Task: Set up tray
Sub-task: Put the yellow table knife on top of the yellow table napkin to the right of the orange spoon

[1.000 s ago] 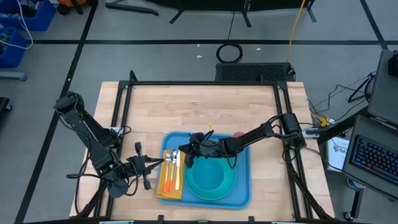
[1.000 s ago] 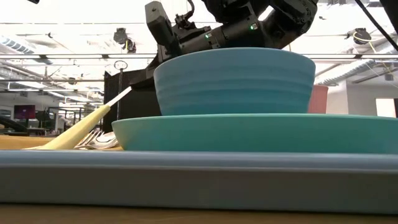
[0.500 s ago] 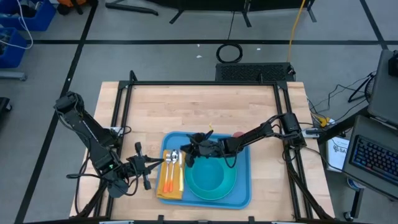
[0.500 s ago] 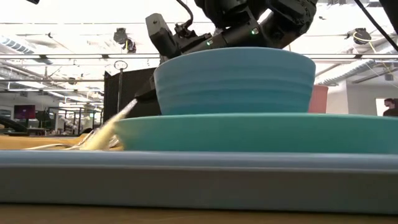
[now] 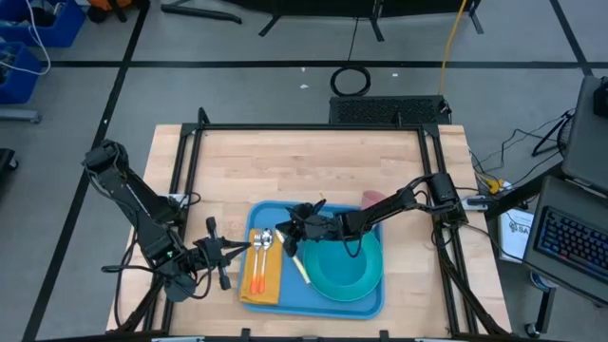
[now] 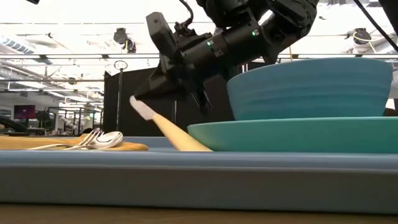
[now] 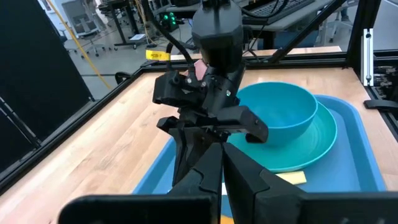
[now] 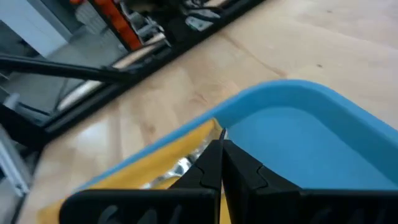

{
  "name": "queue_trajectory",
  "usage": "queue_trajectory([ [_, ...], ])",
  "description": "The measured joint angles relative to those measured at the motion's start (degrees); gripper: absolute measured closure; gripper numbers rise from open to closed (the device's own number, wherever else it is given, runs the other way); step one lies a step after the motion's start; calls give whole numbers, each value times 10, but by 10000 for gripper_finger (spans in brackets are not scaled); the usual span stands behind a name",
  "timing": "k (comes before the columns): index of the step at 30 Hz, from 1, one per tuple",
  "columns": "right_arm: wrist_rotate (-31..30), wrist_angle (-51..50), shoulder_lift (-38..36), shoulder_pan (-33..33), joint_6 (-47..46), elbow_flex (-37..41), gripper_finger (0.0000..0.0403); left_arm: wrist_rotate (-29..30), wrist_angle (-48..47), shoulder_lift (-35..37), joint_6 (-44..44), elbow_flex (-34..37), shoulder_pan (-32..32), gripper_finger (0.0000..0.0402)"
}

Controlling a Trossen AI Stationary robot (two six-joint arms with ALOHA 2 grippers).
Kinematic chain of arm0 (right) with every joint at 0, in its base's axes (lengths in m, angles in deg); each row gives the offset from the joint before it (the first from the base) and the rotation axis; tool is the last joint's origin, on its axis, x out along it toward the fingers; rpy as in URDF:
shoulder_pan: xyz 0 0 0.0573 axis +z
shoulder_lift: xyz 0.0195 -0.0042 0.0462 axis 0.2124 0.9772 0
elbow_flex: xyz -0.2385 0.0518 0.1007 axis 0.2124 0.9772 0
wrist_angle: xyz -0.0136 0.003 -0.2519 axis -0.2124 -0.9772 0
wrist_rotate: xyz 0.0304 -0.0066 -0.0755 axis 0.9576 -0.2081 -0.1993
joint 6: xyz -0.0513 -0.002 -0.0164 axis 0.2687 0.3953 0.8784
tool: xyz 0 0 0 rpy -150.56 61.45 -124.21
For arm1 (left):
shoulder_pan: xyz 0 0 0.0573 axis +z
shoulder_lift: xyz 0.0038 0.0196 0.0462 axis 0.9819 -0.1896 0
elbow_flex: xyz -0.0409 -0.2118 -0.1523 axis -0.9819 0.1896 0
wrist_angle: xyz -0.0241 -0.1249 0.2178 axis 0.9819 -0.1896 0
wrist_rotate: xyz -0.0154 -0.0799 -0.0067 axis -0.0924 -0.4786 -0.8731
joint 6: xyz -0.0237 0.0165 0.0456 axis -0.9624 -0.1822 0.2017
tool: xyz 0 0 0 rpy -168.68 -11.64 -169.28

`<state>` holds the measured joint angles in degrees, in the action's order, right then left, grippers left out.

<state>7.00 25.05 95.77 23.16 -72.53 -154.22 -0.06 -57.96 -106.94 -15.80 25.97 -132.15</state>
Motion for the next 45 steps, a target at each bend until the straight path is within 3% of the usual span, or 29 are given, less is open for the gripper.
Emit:
queue_trajectory([
  [17,47,186,-1,12,-51,-1,402,0,-2,0,0,0,0,382],
  [19,89,186,-2,10,-47,-1,402,-2,-3,0,0,0,0,383],
  [24,260,169,-2,-18,-60,-1,403,-9,-3,0,-3,0,0,382],
  [27,324,114,-17,-29,-47,-2,403,-10,-3,0,-4,0,0,382],
  [35,351,-76,-111,-13,134,-2,403,-10,-13,0,-7,0,1,382],
  [39,293,-236,-173,1,145,-2,403,-10,-13,0,-7,0,1,382],
  [45,268,-355,-188,41,140,-42,397,-9,-13,0,-9,0,2,383],
])
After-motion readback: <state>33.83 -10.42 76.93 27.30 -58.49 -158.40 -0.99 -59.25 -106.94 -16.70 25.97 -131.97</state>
